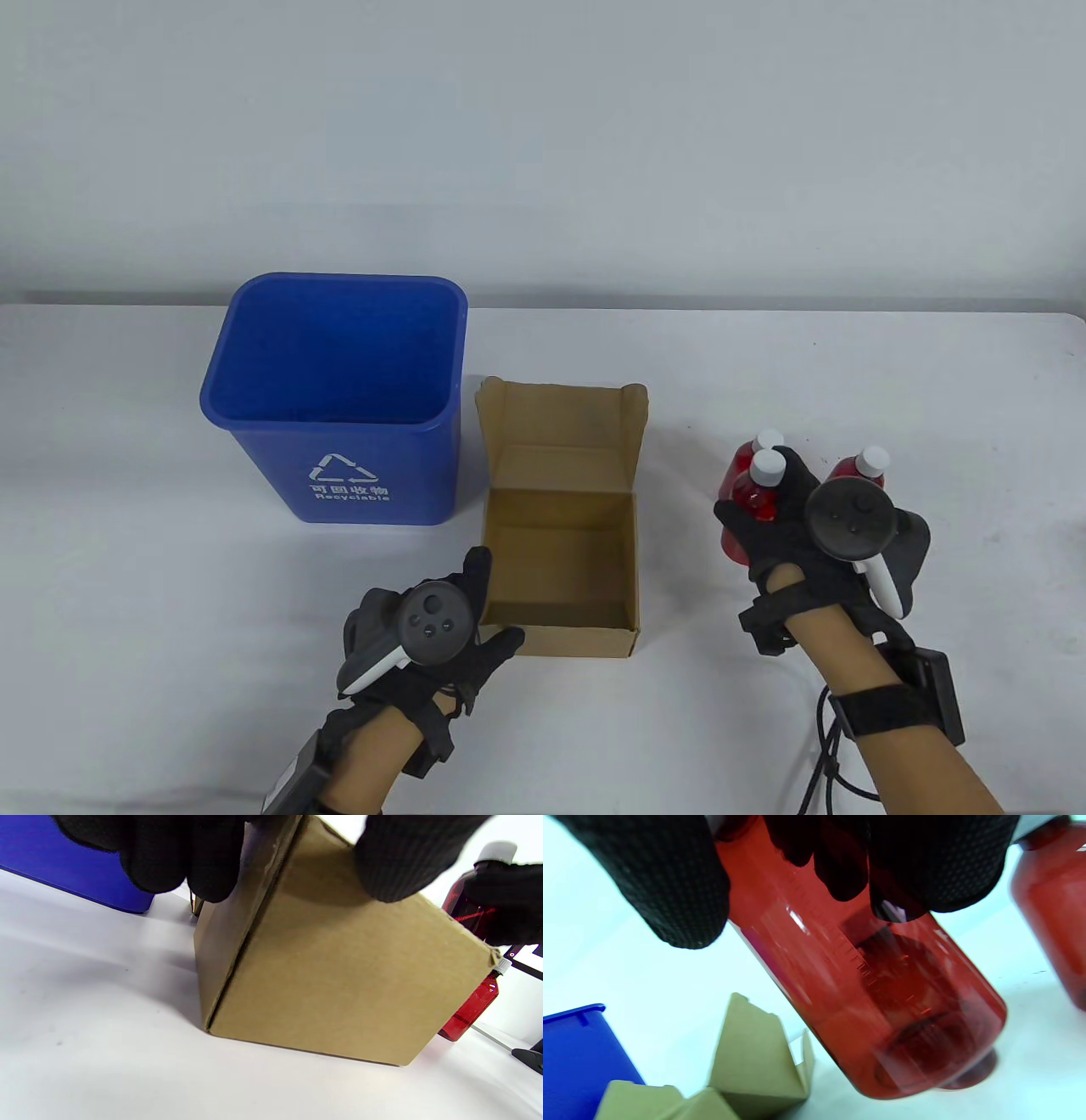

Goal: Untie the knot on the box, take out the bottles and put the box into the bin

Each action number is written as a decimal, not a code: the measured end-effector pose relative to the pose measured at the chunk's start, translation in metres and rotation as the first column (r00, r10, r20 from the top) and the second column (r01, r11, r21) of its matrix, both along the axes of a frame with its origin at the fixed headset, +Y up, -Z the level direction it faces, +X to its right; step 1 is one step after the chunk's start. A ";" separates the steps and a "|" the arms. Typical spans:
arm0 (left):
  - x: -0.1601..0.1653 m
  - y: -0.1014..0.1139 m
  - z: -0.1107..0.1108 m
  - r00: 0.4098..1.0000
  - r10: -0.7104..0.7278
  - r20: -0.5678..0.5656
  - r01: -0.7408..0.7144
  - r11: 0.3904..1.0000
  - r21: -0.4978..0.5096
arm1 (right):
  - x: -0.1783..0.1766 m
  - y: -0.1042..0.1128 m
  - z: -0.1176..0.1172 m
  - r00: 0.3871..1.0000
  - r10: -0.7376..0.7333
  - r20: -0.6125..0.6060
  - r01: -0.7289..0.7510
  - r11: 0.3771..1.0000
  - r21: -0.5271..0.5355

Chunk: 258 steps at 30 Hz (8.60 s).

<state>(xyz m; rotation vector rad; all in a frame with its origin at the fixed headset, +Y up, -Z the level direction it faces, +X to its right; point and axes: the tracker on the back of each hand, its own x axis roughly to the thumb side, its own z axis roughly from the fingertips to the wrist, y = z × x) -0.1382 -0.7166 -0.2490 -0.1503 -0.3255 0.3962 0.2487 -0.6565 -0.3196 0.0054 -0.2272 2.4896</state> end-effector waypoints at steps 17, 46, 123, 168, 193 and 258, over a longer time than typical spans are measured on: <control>-0.001 -0.001 0.000 1.000 0.005 -0.004 -0.005 1.000 -0.004 | 0.025 -0.084 -0.009 0.998 -0.043 0.050 0.043 0.999 -0.003; 0.000 0.000 0.001 1.000 -0.011 -0.007 0.012 1.000 0.009 | -0.046 0.004 0.069 0.965 0.196 -0.173 -0.114 0.911 0.397; 0.004 0.001 -0.106 0.936 -0.020 -0.351 -0.143 0.891 -0.432 | -0.083 -0.030 0.071 0.841 0.215 -0.496 -0.138 0.972 0.188; 0.006 0.100 -0.052 0.983 0.006 -0.184 0.014 0.994 0.107 | -0.068 -0.023 0.072 0.877 0.183 -0.444 -0.105 0.975 0.194; 0.017 0.242 -0.044 0.966 0.144 -0.217 0.016 0.798 0.602 | -0.089 -0.041 0.075 0.822 0.245 -0.514 -0.199 0.969 0.143; -0.110 0.201 -0.051 0.833 0.261 -0.488 -0.013 0.891 0.454 | -0.100 -0.042 0.081 0.794 0.263 -0.549 -0.226 0.965 0.135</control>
